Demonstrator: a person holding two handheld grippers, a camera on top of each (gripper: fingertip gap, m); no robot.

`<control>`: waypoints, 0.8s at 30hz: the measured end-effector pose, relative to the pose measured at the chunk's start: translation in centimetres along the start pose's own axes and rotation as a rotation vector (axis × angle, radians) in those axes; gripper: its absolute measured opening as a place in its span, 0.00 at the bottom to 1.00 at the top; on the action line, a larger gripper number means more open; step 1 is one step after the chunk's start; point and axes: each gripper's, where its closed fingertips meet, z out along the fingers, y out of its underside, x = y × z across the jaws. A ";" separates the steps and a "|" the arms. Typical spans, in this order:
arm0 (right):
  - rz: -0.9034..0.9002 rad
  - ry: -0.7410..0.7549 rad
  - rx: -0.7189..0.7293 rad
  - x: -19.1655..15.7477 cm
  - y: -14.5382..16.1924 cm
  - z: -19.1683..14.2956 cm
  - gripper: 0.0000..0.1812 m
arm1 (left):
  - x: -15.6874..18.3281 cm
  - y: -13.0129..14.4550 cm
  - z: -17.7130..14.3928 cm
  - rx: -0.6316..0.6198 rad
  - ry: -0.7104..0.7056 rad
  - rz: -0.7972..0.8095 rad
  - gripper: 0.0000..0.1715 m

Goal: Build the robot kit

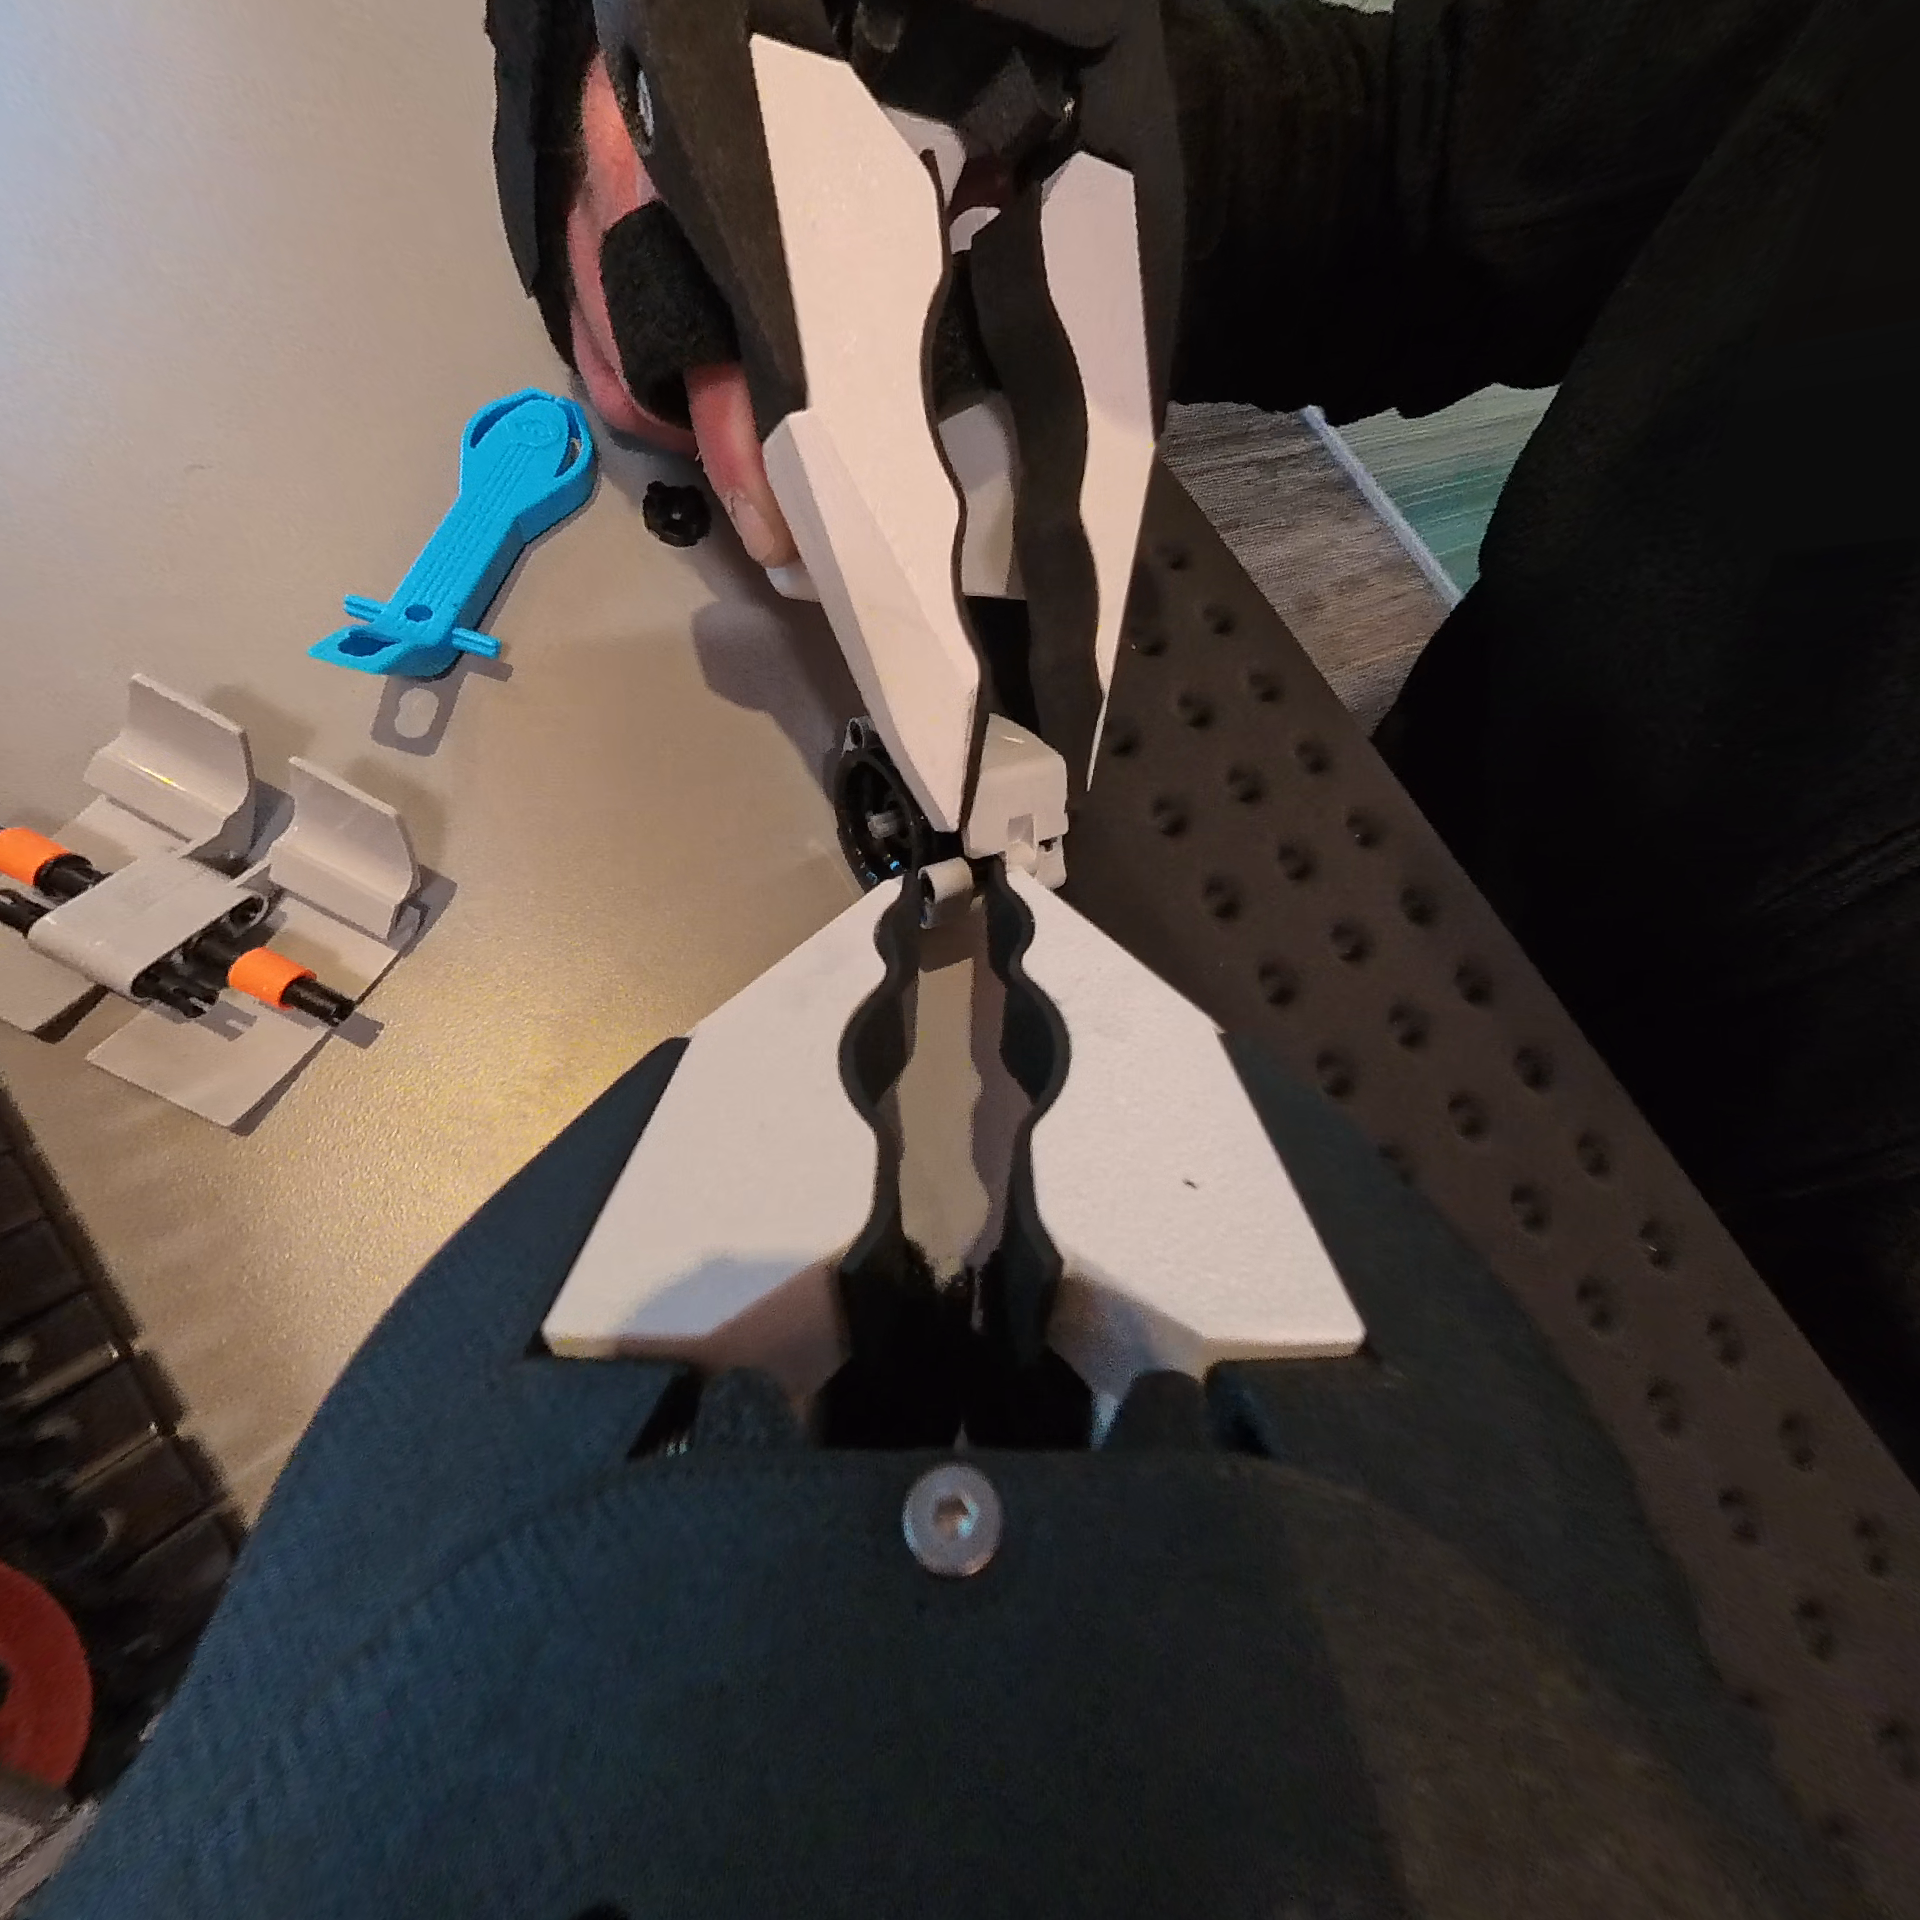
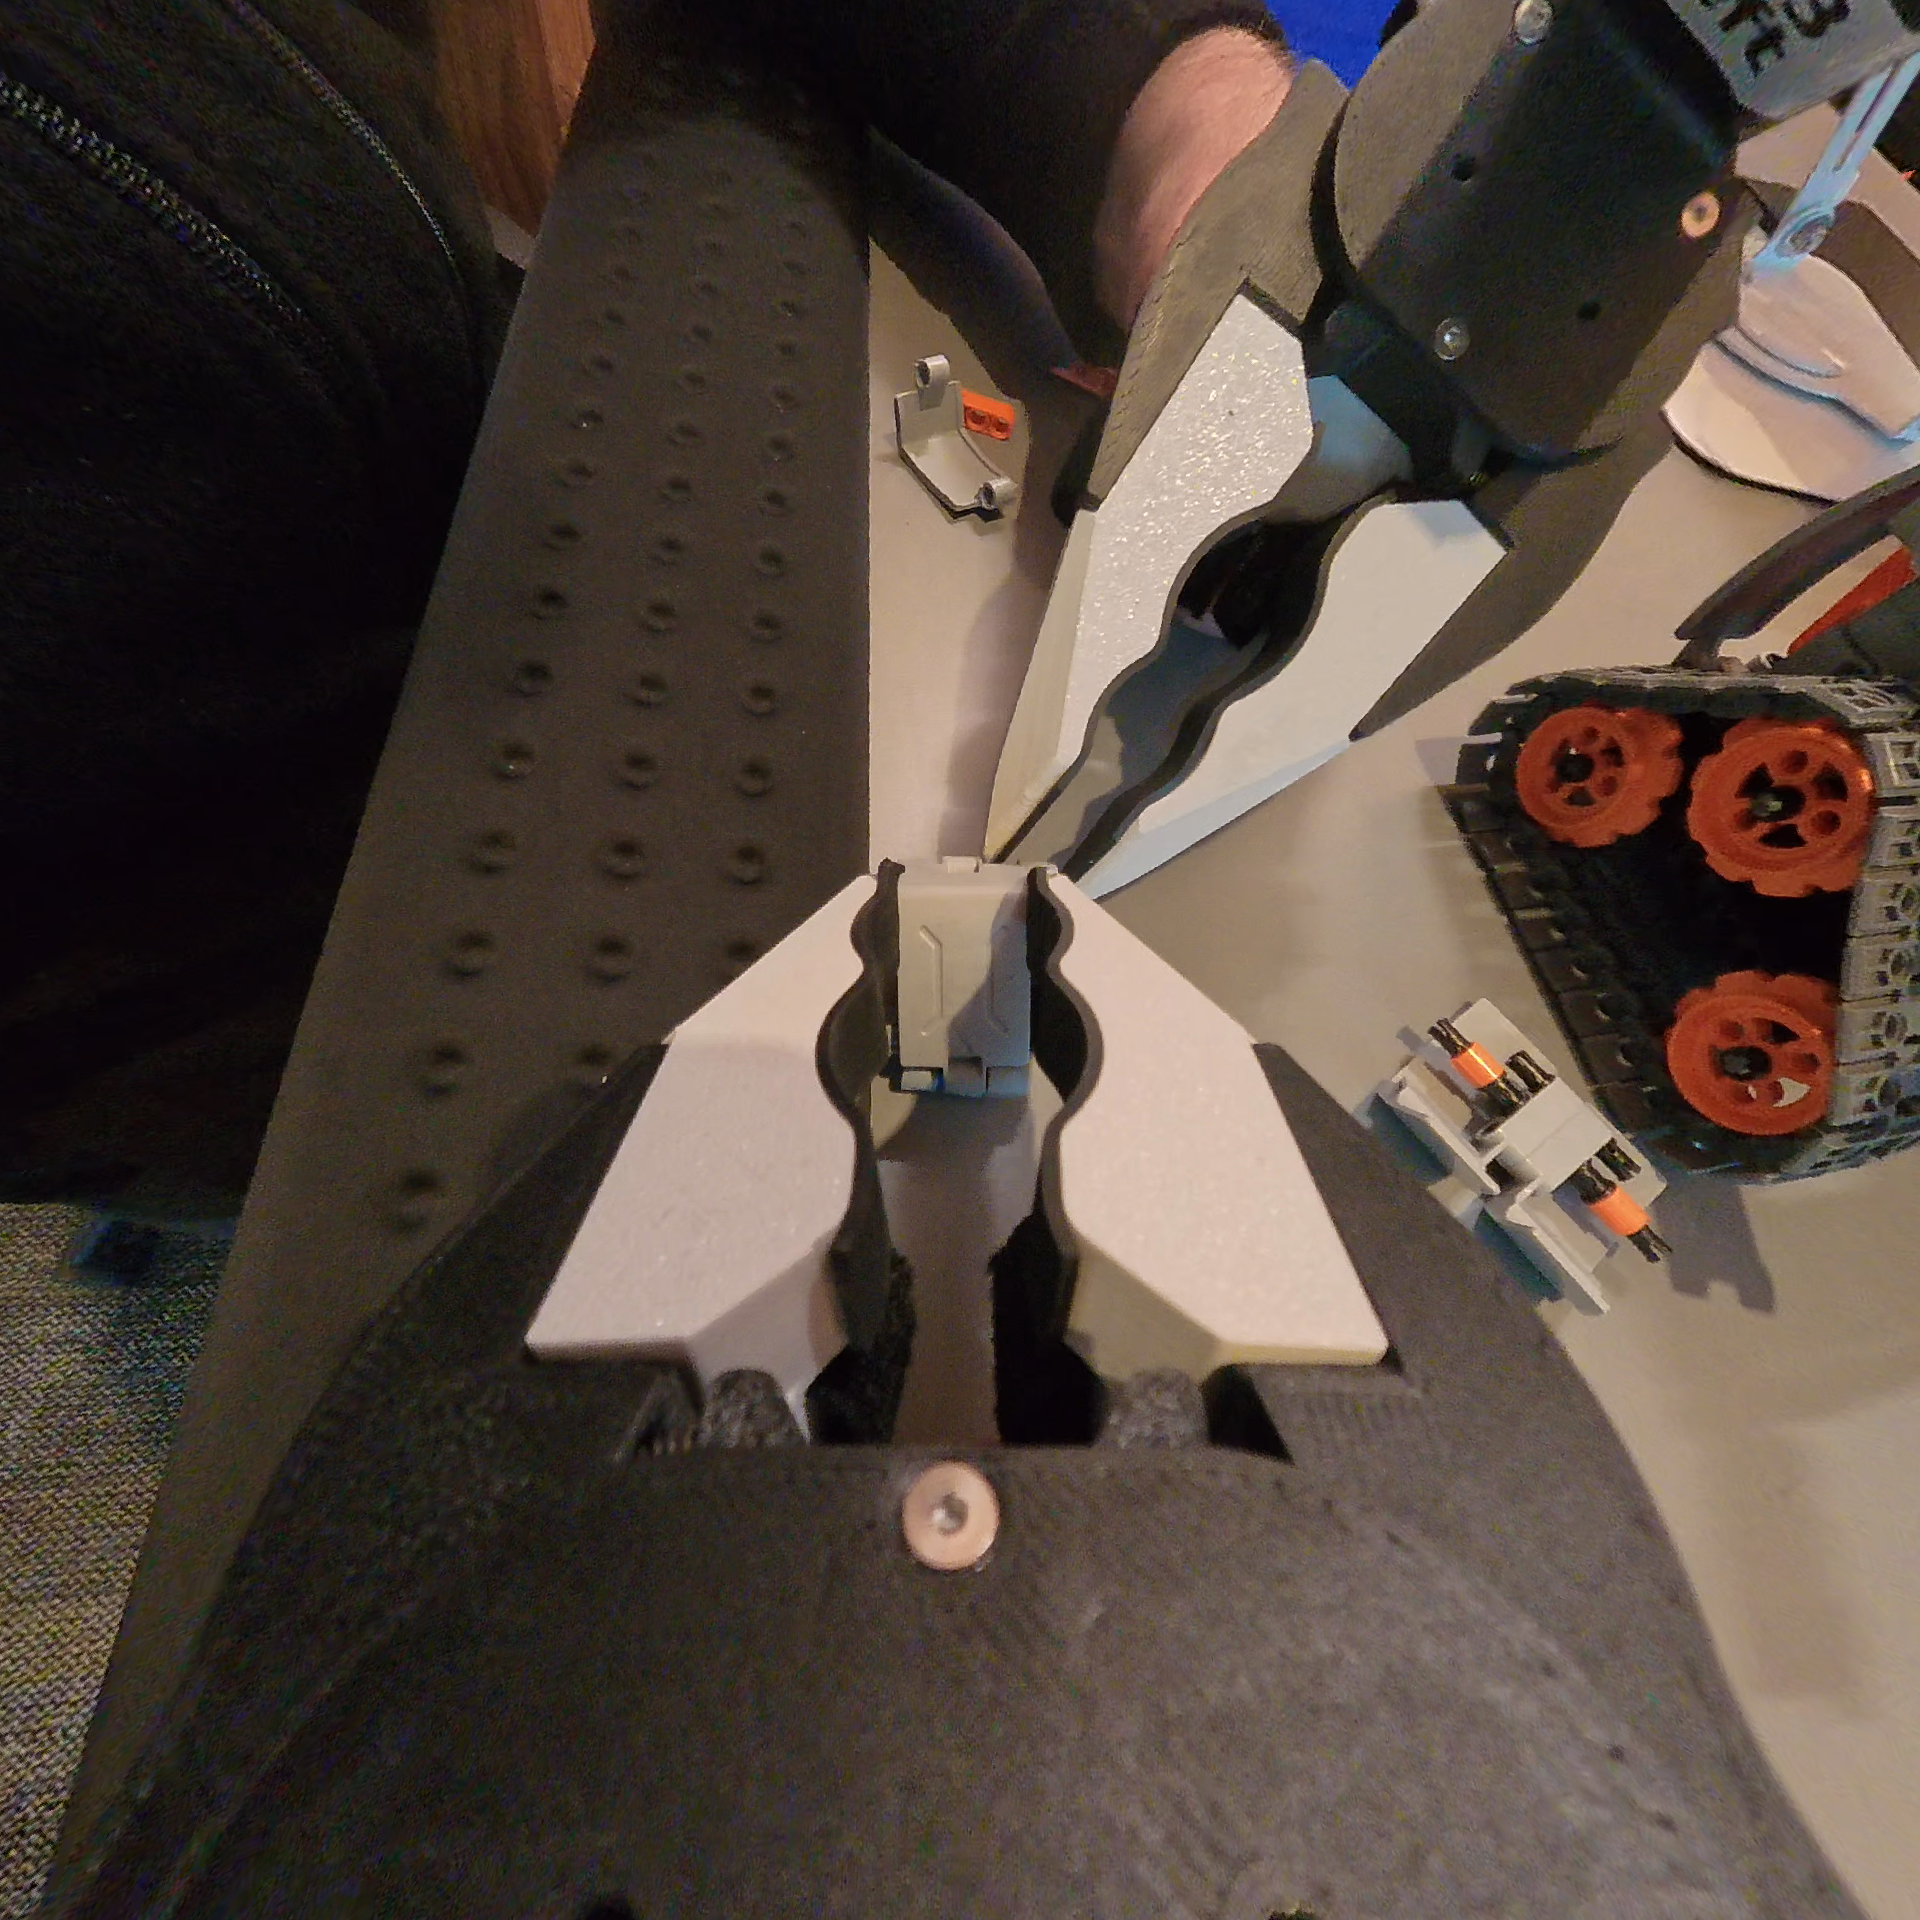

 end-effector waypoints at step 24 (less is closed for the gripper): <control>0.008 0.035 -0.007 0.4 0.2 -0.3 0.12 | -0.7 -0.3 -0.1 0.022 -0.336 0.107 0.05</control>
